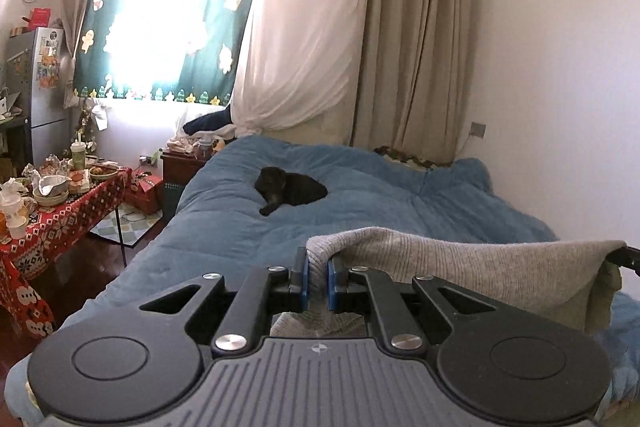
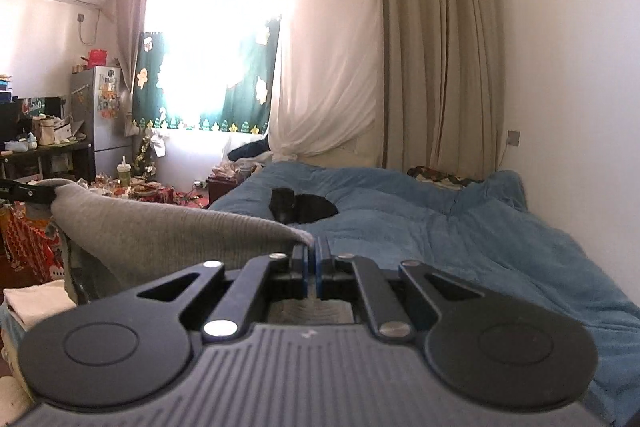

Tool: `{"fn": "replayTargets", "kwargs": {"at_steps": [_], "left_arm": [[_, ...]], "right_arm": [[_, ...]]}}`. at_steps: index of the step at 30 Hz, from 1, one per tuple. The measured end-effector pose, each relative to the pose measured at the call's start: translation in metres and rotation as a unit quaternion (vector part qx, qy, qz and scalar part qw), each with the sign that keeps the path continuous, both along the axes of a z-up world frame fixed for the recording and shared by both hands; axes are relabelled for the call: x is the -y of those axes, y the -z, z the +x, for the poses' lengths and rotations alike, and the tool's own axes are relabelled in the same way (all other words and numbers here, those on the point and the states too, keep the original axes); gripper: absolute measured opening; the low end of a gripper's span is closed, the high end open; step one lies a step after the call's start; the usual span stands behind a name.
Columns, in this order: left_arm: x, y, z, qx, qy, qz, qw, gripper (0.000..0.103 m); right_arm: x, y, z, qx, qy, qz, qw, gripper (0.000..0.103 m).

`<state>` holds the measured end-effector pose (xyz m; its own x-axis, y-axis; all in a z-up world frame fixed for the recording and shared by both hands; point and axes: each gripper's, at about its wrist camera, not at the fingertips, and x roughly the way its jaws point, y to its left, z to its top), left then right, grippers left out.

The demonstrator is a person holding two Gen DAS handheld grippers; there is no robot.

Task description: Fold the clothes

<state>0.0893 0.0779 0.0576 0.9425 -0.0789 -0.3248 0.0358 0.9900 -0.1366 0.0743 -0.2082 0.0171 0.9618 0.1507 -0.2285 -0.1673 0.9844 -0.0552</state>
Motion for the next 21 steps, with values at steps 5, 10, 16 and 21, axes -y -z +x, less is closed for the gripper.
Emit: {"fn": "replayTargets", "kwargs": {"at_steps": [5, 10, 16, 21], "left_arm": [[0.005, 0.017, 0.008, -0.027, 0.011, 0.004, 0.9996, 0.008], [0.017, 0.027, 0.007, -0.044, 0.031, 0.016, 0.9984, 0.008], [0.039, 0.027, -0.014, -0.035, 0.091, 0.029, 0.9948, 0.008], [0.074, 0.040, -0.017, -0.039, 0.147, 0.038, 0.9877, 0.008]], "right_arm": [[0.006, 0.016, 0.005, -0.027, 0.005, 0.009, 1.000, 0.003], [0.019, 0.032, 0.006, -0.041, 0.016, 0.020, 0.999, 0.003], [0.030, 0.029, -0.010, -0.032, 0.027, 0.013, 0.999, 0.003], [0.019, 0.028, -0.016, -0.038, 0.005, 0.003, 0.999, 0.003]]}}
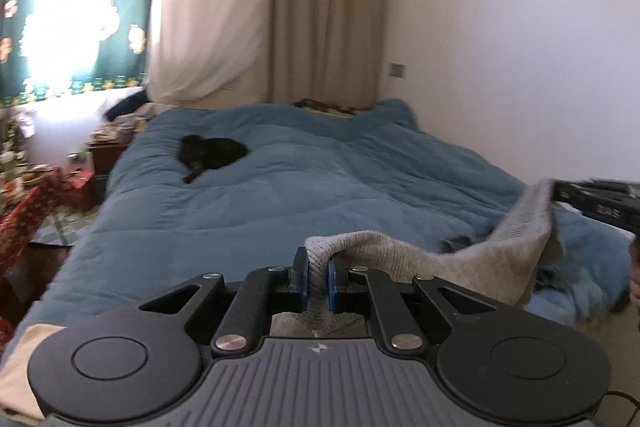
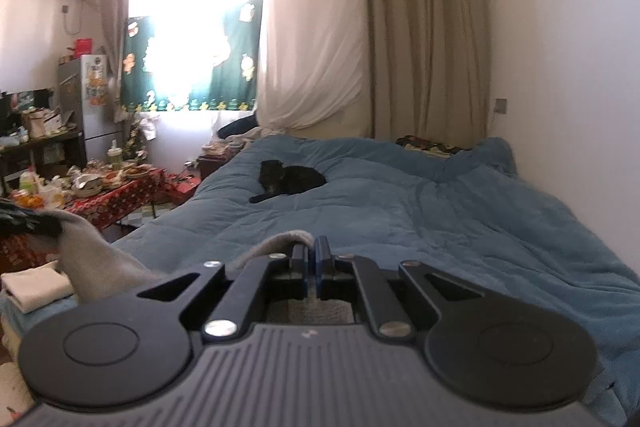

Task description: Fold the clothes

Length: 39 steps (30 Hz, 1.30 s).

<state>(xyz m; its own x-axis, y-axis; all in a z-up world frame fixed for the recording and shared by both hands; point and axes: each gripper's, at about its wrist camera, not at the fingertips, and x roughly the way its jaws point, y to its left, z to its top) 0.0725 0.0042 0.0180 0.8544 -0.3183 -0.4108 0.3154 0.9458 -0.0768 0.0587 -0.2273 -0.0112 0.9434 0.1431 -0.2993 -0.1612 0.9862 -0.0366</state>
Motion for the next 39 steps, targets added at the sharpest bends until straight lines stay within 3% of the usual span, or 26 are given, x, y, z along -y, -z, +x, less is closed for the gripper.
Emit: {"fn": "replayTargets", "kwargs": {"at_steps": [5, 10, 15, 20, 23, 25, 26, 32, 36, 39], "left_arm": [[0.032, 0.030, 0.015, -0.037, 0.060, -0.016, 0.9973, 0.009], [0.044, 0.088, 0.045, -0.102, 0.063, -0.021, 0.9926, 0.009], [0.026, 0.152, 0.073, -0.210, 0.049, -0.064, 0.9743, 0.009], [0.013, 0.187, 0.084, -0.267, 0.018, -0.073, 0.9608, 0.010], [0.001, 0.187, 0.081, -0.266, 0.021, -0.079, 0.9605, 0.015], [-0.009, 0.177, 0.071, -0.254, 0.024, -0.086, 0.9632, 0.022], [-0.015, 0.170, 0.067, -0.246, 0.026, -0.087, 0.9649, 0.025], [-0.025, 0.145, 0.051, -0.217, 0.033, -0.089, 0.9716, 0.030], [-0.025, 0.140, 0.044, -0.218, 0.048, -0.102, 0.9693, 0.033], [-0.022, 0.140, 0.042, -0.216, 0.049, -0.090, 0.9710, 0.039]], "right_arm": [[-0.034, 0.018, 0.011, -0.033, -0.047, -0.002, 0.998, 0.004], [-0.059, 0.078, 0.044, -0.113, -0.096, 0.026, 0.989, 0.004], [-0.081, 0.152, 0.071, -0.186, -0.123, 0.053, 0.973, 0.004], [-0.101, 0.208, 0.088, -0.241, -0.135, 0.072, 0.958, 0.009], [-0.099, 0.211, 0.092, -0.243, -0.136, 0.067, 0.958, 0.011], [-0.099, 0.202, 0.090, -0.231, -0.134, 0.056, 0.962, 0.026], [-0.097, 0.196, 0.088, -0.225, -0.132, 0.050, 0.964, 0.028], [-0.093, 0.143, 0.071, -0.202, -0.131, 0.033, 0.970, 0.028], [-0.081, 0.128, 0.064, -0.199, -0.124, 0.033, 0.972, 0.028], [-0.075, 0.122, 0.054, -0.199, -0.131, 0.035, 0.971, 0.028]]}}
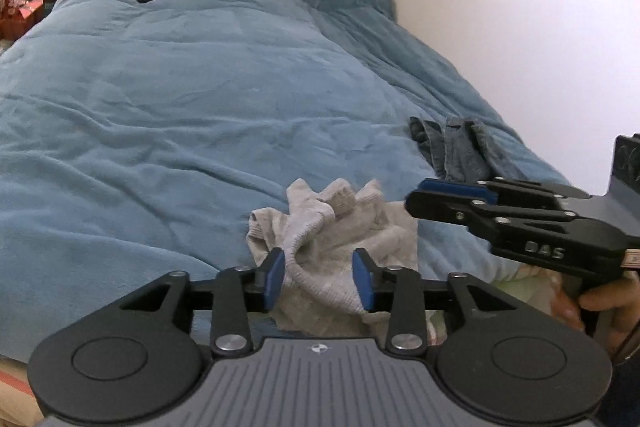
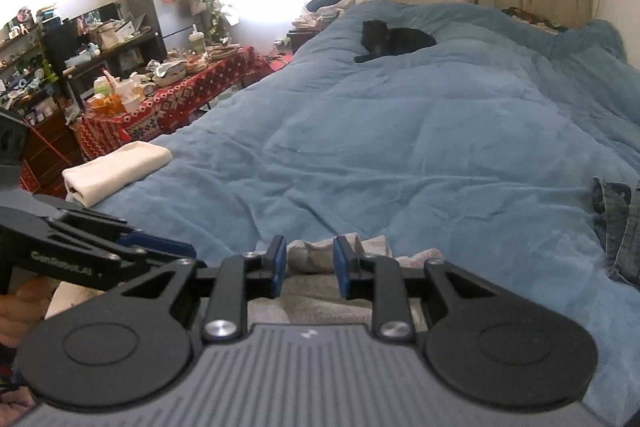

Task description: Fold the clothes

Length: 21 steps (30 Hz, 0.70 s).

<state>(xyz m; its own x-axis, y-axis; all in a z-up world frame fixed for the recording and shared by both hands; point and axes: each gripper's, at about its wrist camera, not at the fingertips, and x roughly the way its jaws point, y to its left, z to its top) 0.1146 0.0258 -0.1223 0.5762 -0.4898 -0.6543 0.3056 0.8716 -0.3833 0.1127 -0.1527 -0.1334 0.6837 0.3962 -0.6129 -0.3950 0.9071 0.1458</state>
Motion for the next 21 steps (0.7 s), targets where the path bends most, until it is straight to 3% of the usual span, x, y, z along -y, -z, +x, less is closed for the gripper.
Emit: {"fn": "replayTargets", "kwargs": {"at_steps": [4, 6, 7, 8, 10, 17, 21], "left_arm": [[0.001, 0.011, 0.009, -0.021, -0.004, 0.001, 0.9998, 0.042], [0.003, 0.019, 0.017, -0.041, -0.005, -0.010, 0.9991, 0.038], [0.005, 0.023, 0.022, -0.051, -0.001, -0.017, 0.9986, 0.034], [0.008, 0.026, 0.026, -0.059, 0.005, -0.019, 0.9981, 0.020], [0.016, 0.031, 0.033, -0.071, 0.013, -0.017, 0.9972, 0.003], [0.019, 0.003, 0.053, -0.028, -0.031, -0.024, 0.9988, 0.002], [0.022, -0.016, 0.059, -0.002, -0.033, -0.014, 0.9993, 0.002]], "right_arm": [[0.007, 0.002, -0.015, -0.003, -0.007, 0.001, 1.000, 0.028], [0.010, 0.005, -0.023, -0.006, -0.007, 0.006, 1.000, 0.028], [0.012, 0.007, -0.027, -0.009, -0.005, 0.009, 1.000, 0.028], [0.015, 0.009, -0.031, -0.011, -0.003, 0.011, 1.000, 0.028], [0.020, 0.014, -0.036, -0.019, 0.000, 0.017, 1.000, 0.028], [0.019, 0.019, -0.056, -0.025, -0.018, 0.027, 0.999, 0.028], [-0.005, 0.020, -0.054, -0.021, -0.045, 0.026, 0.998, 0.028]]}}
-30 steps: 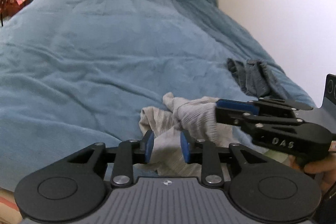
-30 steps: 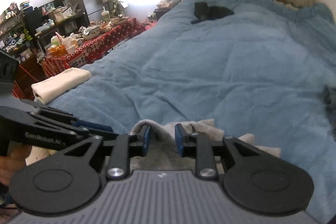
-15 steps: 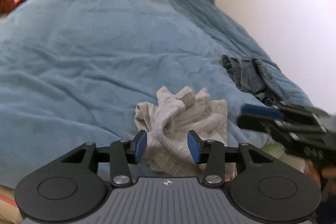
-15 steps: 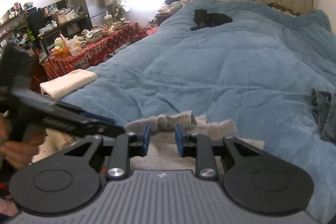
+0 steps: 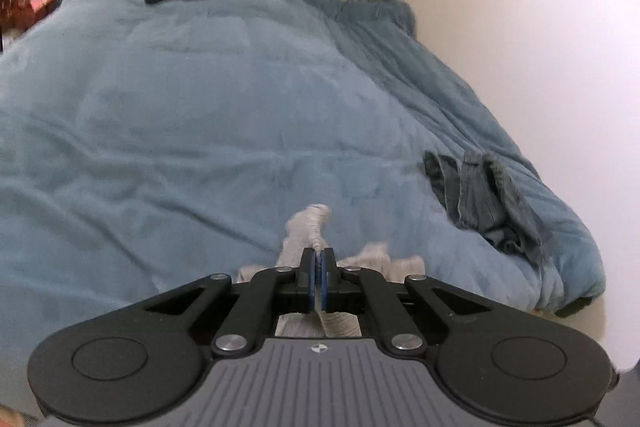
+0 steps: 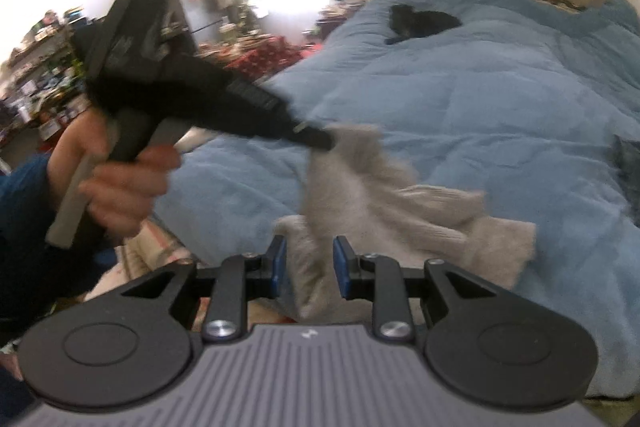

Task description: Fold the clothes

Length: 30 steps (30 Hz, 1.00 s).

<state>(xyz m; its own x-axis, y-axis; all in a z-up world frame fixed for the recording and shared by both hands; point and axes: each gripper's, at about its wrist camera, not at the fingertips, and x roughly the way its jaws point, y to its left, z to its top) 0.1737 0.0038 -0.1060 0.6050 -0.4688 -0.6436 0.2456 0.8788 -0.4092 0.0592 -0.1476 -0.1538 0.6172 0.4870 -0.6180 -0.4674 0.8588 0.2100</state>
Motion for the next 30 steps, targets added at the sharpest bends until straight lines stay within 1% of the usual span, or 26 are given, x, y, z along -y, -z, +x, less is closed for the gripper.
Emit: {"fn": "replayTargets", "kwargs": {"at_steps": [3, 5, 6, 7, 8, 11, 12, 14, 15, 17, 19, 21, 24, 27, 30], "left_arm": [[0.004, -0.009, 0.001, 0.015, 0.001, 0.015, 0.9998, 0.002], [0.004, -0.012, 0.001, 0.019, 0.001, 0.021, 0.9996, 0.002], [0.002, -0.012, 0.002, 0.019, 0.000, 0.021, 0.9996, 0.002], [0.000, -0.011, 0.002, 0.019, -0.001, 0.021, 0.9996, 0.002], [-0.002, -0.011, 0.003, 0.018, -0.002, 0.020, 0.9996, 0.002], [-0.010, -0.009, 0.006, 0.013, -0.013, 0.016, 0.9997, 0.002], [-0.013, -0.007, 0.008, 0.011, -0.016, 0.015, 0.9997, 0.002], [-0.019, -0.006, 0.011, 0.008, -0.025, 0.013, 0.9996, 0.002], [-0.022, -0.005, 0.012, 0.008, -0.031, 0.015, 0.9994, 0.002], [-0.029, -0.006, 0.013, 0.010, -0.045, 0.014, 0.9988, 0.002], [-0.039, -0.010, 0.015, 0.011, -0.061, 0.004, 0.9981, 0.002], [-0.049, -0.017, 0.016, 0.015, -0.076, -0.011, 0.9970, 0.002], [-0.065, -0.035, 0.014, 0.036, -0.104, -0.023, 0.9937, 0.002], [-0.081, -0.054, 0.007, 0.061, -0.131, -0.035, 0.9889, 0.002], [-0.092, -0.067, -0.002, 0.075, -0.139, -0.051, 0.9862, 0.002]], "right_arm": [[-0.028, 0.010, 0.006, -0.003, -0.028, -0.014, 0.999, 0.028], [-0.045, 0.022, 0.013, -0.005, -0.030, -0.035, 0.999, 0.028], [-0.052, 0.029, 0.017, -0.002, -0.025, -0.055, 0.998, 0.030], [-0.059, 0.036, 0.022, 0.001, -0.019, -0.077, 0.997, 0.035], [-0.066, 0.044, 0.027, 0.003, -0.012, -0.103, 0.995, 0.037], [-0.076, 0.065, 0.035, 0.002, -0.008, -0.152, 0.988, 0.037], [-0.077, 0.069, 0.035, 0.002, -0.012, -0.158, 0.987, 0.034], [-0.077, 0.073, 0.033, 0.001, -0.014, -0.172, 0.985, 0.011], [-0.075, 0.071, 0.032, 0.002, -0.013, -0.172, 0.985, 0.004], [-0.068, 0.063, 0.028, 0.004, -0.012, -0.166, 0.986, 0.004], [-0.059, 0.049, 0.024, 0.014, -0.008, -0.159, 0.987, 0.003], [-0.044, 0.032, 0.023, 0.036, 0.005, -0.157, 0.987, 0.003], [-0.020, 0.002, 0.020, 0.067, 0.030, -0.153, 0.986, 0.003], [0.002, -0.025, 0.020, 0.103, 0.066, -0.163, 0.979, 0.003], [0.022, -0.040, 0.026, 0.123, 0.099, -0.167, 0.973, 0.003]]}}
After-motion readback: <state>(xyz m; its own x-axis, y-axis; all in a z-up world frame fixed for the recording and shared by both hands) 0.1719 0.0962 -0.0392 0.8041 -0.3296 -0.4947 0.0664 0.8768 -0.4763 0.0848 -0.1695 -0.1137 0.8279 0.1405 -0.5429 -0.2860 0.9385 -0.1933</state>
